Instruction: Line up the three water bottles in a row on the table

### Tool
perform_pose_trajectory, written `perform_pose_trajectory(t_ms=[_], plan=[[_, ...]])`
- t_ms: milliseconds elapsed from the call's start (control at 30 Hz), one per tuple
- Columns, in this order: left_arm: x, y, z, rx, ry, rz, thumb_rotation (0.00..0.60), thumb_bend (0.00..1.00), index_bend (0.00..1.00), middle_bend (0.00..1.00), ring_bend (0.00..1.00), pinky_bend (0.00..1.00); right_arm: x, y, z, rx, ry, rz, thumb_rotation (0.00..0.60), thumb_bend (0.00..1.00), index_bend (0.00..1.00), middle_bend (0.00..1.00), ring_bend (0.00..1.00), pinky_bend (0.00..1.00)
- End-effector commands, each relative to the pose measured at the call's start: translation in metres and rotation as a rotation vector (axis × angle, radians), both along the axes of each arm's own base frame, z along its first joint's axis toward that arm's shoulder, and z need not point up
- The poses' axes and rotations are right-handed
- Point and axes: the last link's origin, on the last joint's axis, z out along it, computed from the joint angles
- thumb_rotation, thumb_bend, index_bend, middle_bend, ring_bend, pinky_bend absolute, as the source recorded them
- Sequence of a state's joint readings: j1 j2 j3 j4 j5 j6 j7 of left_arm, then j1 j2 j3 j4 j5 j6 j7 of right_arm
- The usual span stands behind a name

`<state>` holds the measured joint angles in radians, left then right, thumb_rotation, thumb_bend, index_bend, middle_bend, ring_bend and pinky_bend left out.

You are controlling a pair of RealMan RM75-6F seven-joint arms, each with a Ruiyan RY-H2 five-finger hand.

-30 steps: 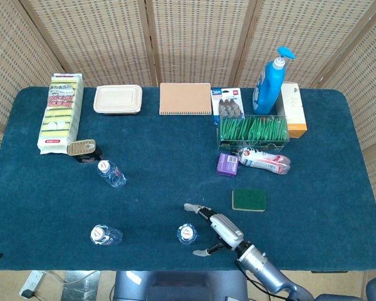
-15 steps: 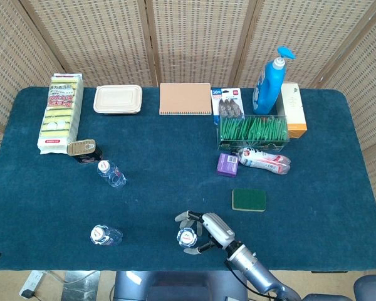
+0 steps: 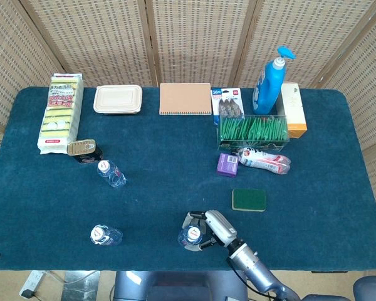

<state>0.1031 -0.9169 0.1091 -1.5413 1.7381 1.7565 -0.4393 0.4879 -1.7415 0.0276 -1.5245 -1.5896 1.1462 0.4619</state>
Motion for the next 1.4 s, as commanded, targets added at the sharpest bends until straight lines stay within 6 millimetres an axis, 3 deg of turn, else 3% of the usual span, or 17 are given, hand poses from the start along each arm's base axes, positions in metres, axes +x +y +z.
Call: perform_pose_trajectory(t_ms=[33, 267, 533, 800, 1167, 1400], plan=[[0.000, 0.000, 0.000, -0.003, -0.001, -0.002, 0.600, 0.08, 0.00, 0.00, 0.00, 0.01, 0.010, -0.017, 0.016, -0.091, 0.005, 0.026, 0.600, 0.25, 0.52, 0.63, 0.58, 0.66], [0.000, 0.000, 0.000, -0.005, -0.004, -0.003, 0.600, 0.08, 0.00, 0.00, 0.00, 0.01, 0.018, -0.068, 0.045, -0.218, 0.054, -0.020, 0.600, 0.25, 0.52, 0.63, 0.57, 0.66], [-0.001, 0.000, 0.001, -0.003, -0.010, 0.000, 0.600, 0.08, 0.00, 0.00, 0.00, 0.01, 0.002, -0.099, 0.052, -0.266, 0.150, -0.096, 0.600, 0.25, 0.52, 0.63, 0.57, 0.66], [-0.001, 0.001, 0.000, -0.011, -0.008, 0.001, 0.600, 0.08, 0.00, 0.00, 0.00, 0.01, -0.021, -0.099, 0.056, -0.253, 0.201, -0.120, 0.600, 0.25, 0.52, 0.63, 0.57, 0.66], [0.001, 0.000, -0.003, -0.023, 0.002, -0.003, 0.600, 0.08, 0.00, 0.00, 0.00, 0.01, -0.038, -0.091, 0.066, -0.219, 0.232, -0.123, 0.600, 0.25, 0.52, 0.62, 0.56, 0.66], [0.002, 0.000, -0.004, -0.029, 0.005, -0.004, 0.600, 0.08, 0.00, 0.00, 0.00, 0.01, -0.050, -0.091, 0.060, -0.184, 0.229, -0.156, 0.600, 0.21, 0.35, 0.49, 0.43, 0.66]])
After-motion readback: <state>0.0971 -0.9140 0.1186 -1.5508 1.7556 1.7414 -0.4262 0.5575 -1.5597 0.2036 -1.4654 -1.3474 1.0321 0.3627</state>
